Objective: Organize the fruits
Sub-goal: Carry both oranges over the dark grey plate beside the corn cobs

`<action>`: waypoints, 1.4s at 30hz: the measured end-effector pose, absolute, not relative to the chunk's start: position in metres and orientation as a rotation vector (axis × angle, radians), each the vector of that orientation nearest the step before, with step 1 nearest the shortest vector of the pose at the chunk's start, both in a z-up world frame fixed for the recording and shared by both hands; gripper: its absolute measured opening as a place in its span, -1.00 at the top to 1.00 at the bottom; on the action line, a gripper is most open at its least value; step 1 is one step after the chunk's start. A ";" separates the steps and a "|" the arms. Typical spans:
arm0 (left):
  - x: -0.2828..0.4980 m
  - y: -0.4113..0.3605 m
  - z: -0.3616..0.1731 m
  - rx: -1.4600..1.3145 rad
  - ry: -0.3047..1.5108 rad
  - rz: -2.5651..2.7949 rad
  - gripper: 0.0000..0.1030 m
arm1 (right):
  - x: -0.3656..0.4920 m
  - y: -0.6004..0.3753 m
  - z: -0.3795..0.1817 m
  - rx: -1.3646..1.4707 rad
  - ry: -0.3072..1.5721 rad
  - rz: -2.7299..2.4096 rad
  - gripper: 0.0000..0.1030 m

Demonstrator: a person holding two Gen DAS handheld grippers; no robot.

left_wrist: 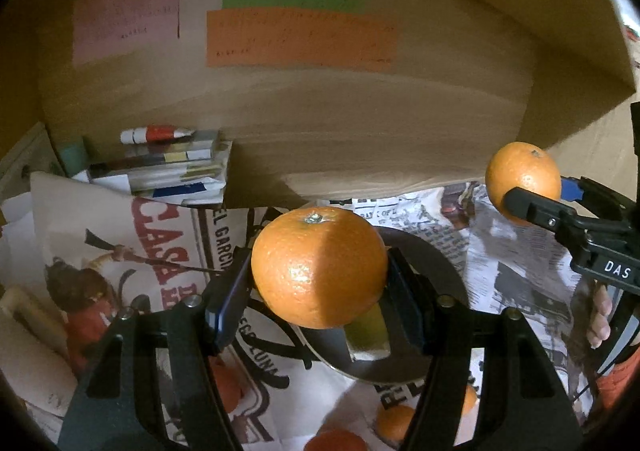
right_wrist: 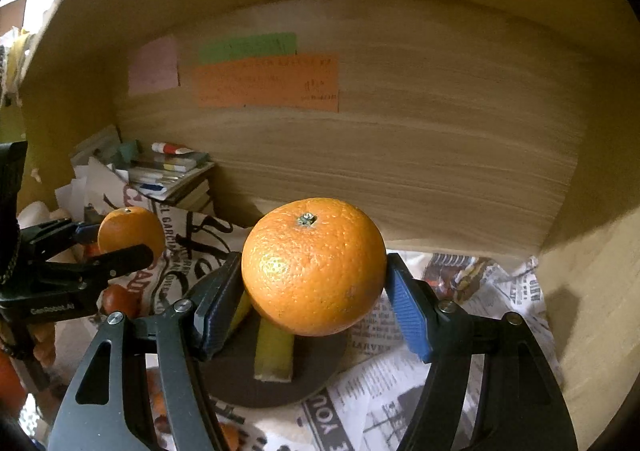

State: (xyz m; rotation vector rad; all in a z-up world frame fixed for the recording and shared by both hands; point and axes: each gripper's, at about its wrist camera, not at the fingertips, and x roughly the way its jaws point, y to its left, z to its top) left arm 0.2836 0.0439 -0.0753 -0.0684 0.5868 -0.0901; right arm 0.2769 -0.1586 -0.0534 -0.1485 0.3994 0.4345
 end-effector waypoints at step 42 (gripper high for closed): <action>0.363 0.035 -0.147 -0.104 0.861 -0.118 -0.35 | 0.380 -0.142 -0.134 -0.144 0.745 0.500 -0.31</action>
